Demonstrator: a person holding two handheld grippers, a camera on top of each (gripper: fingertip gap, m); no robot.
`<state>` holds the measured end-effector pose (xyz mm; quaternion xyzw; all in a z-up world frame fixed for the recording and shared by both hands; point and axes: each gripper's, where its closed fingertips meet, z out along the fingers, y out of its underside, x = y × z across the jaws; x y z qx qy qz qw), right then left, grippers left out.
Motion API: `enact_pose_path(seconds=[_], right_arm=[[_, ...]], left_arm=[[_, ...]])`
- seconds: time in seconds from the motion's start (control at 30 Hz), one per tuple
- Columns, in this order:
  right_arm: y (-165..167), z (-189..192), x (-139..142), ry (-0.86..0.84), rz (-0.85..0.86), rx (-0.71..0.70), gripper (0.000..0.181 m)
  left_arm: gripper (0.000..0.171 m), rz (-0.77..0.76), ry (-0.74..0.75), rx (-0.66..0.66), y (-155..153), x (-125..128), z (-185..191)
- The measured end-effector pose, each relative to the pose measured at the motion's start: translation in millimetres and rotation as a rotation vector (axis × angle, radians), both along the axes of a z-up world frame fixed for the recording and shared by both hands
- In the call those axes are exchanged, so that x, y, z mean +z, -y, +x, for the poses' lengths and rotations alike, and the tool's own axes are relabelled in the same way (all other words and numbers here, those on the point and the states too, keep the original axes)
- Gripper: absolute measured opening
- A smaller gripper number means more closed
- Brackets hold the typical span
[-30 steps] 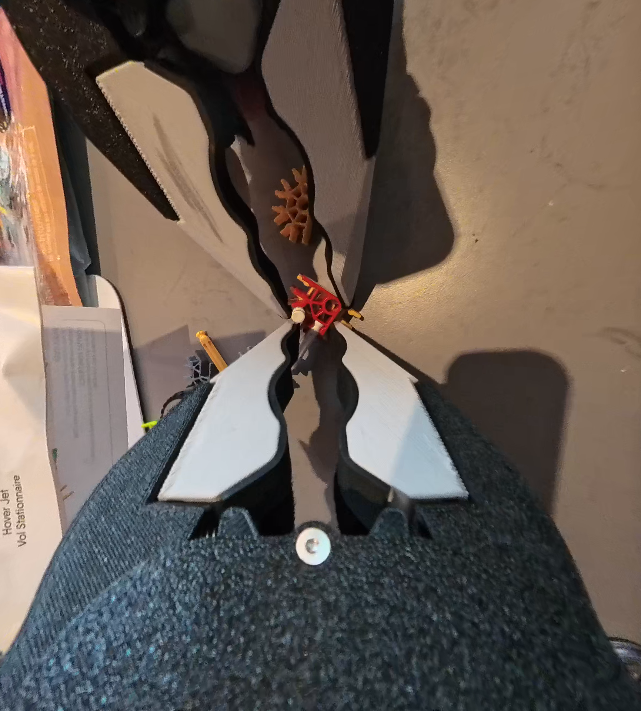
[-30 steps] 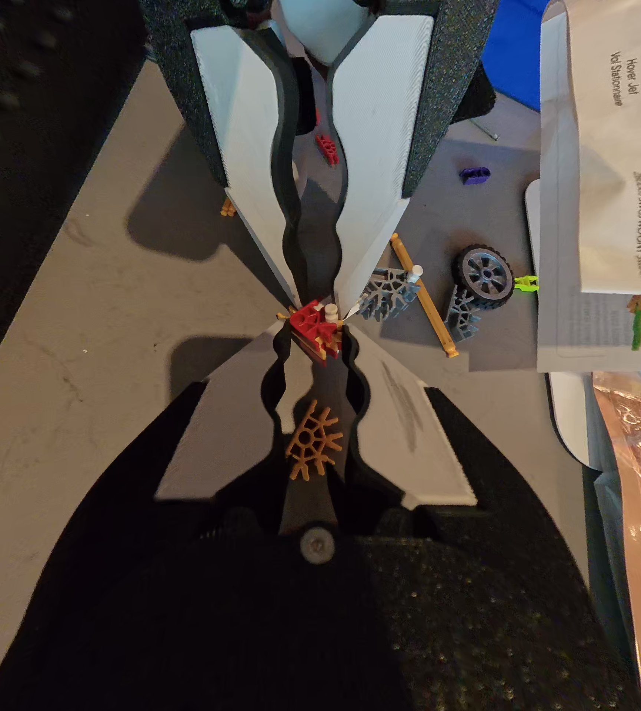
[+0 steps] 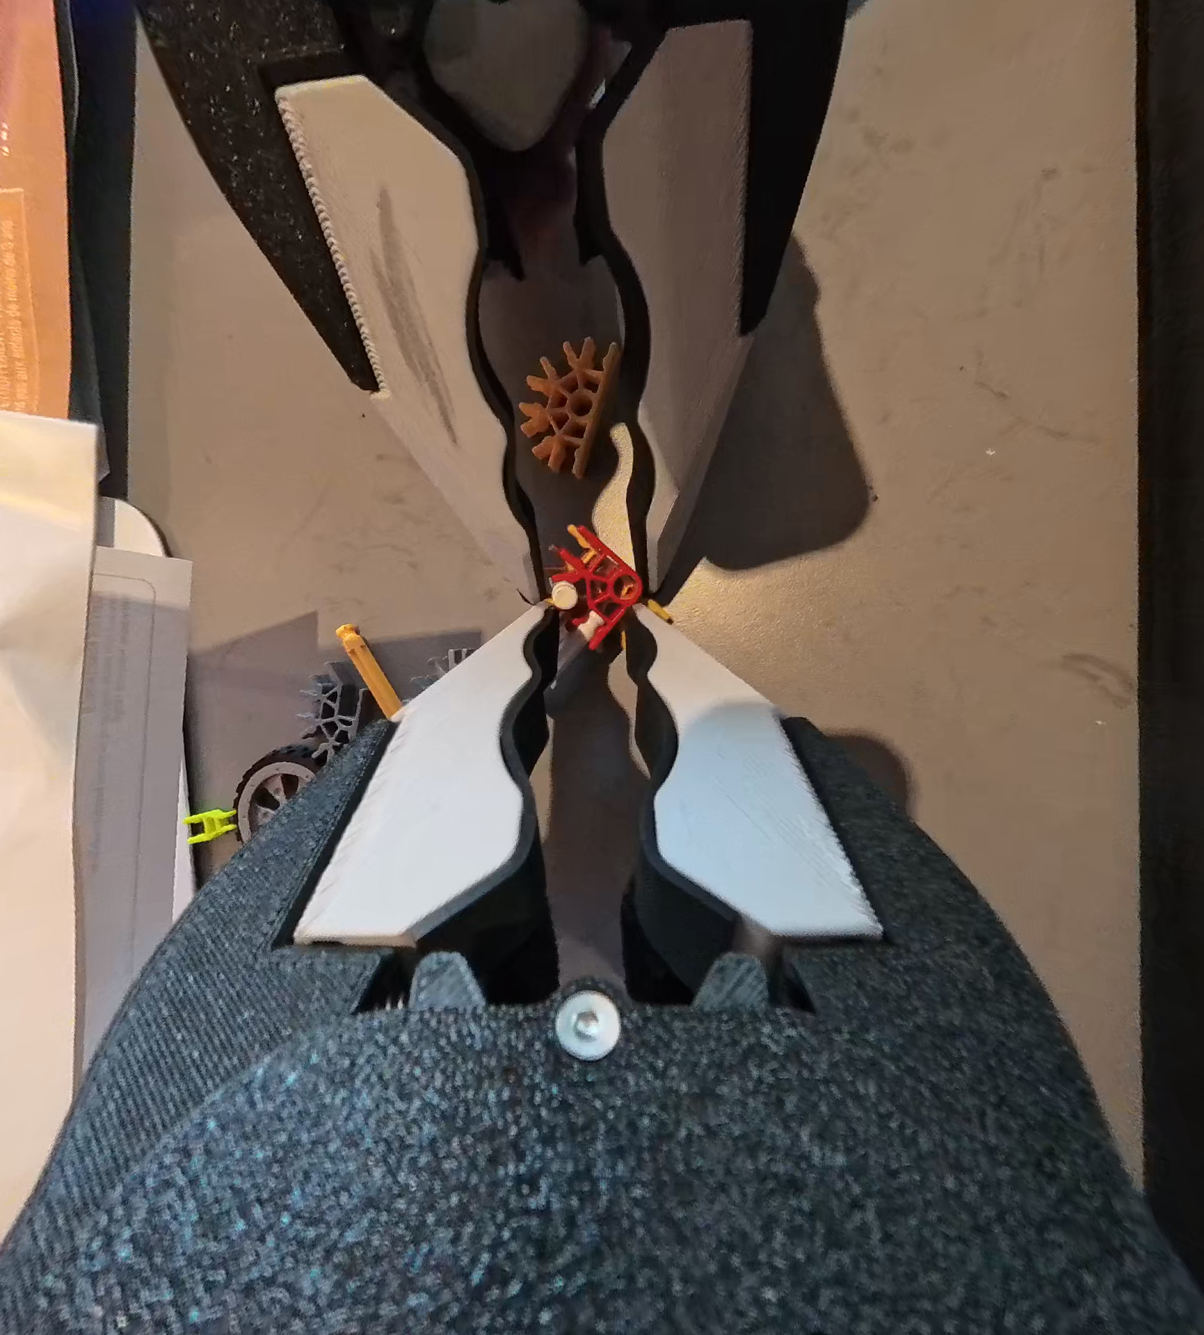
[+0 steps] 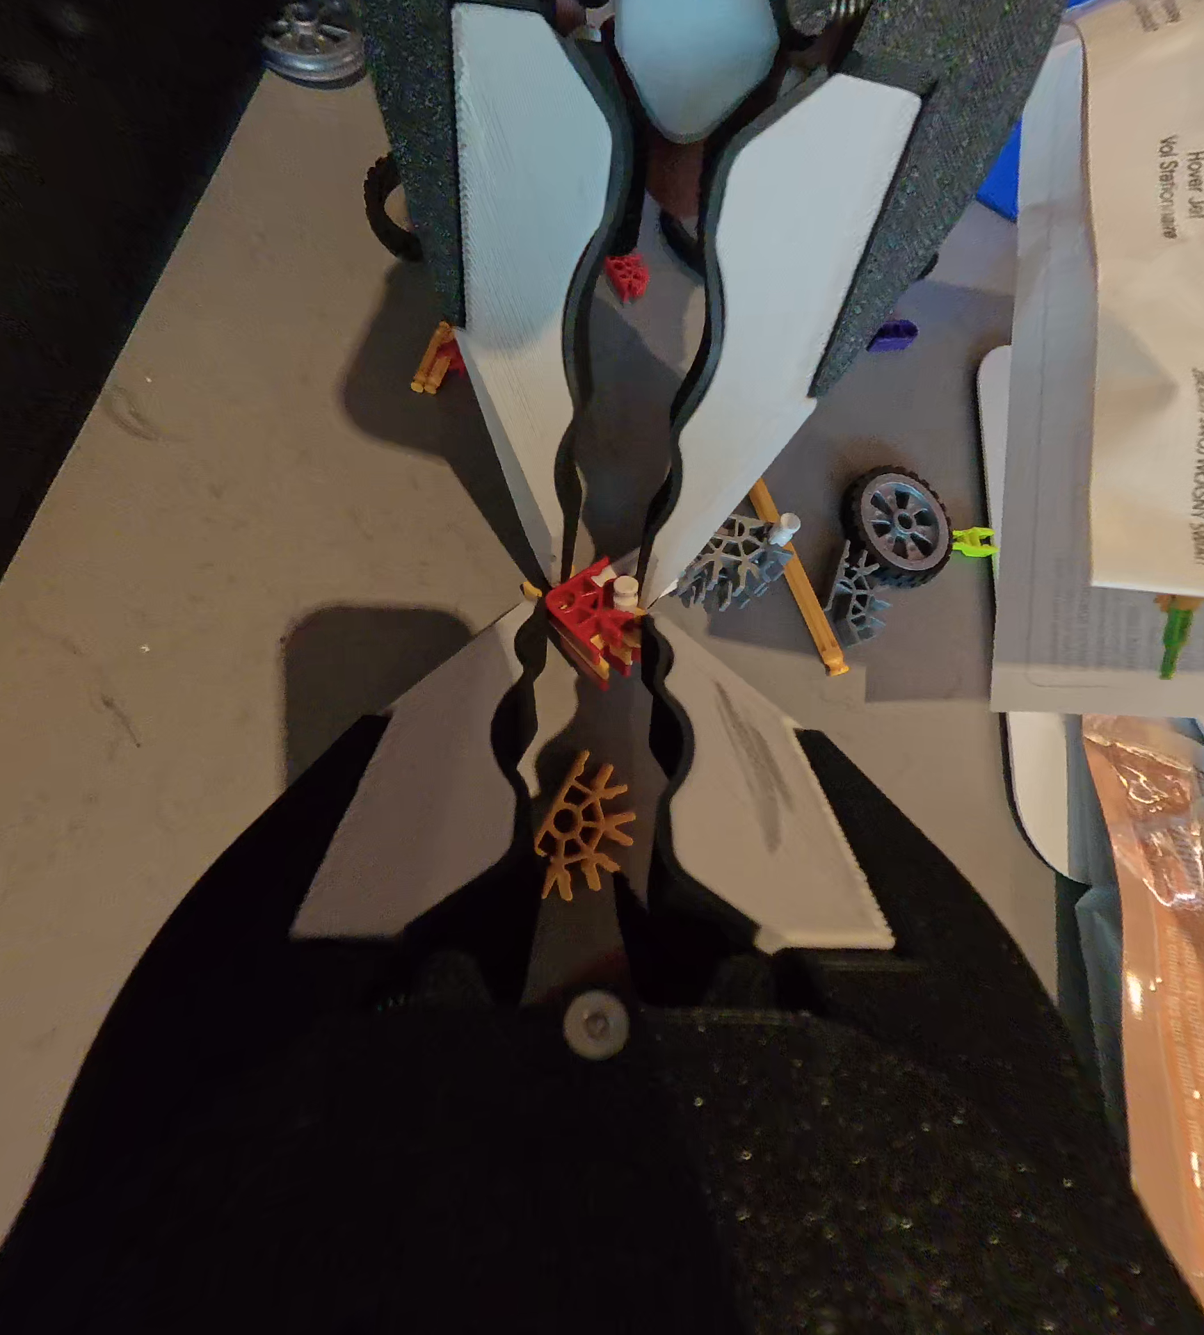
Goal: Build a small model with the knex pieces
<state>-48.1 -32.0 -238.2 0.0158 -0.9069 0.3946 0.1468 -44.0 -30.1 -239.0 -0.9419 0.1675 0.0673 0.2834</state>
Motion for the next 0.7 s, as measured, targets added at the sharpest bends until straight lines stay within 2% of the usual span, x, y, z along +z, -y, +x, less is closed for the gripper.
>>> enact_pose_path(seconds=[0.7], right_arm=[[-2.0,-4.3,1.6,-0.106,0.08,-0.038,0.028]], left_arm=[[0.014,-0.016,-0.06,-0.01,-2.0,-0.7,-3.1]])
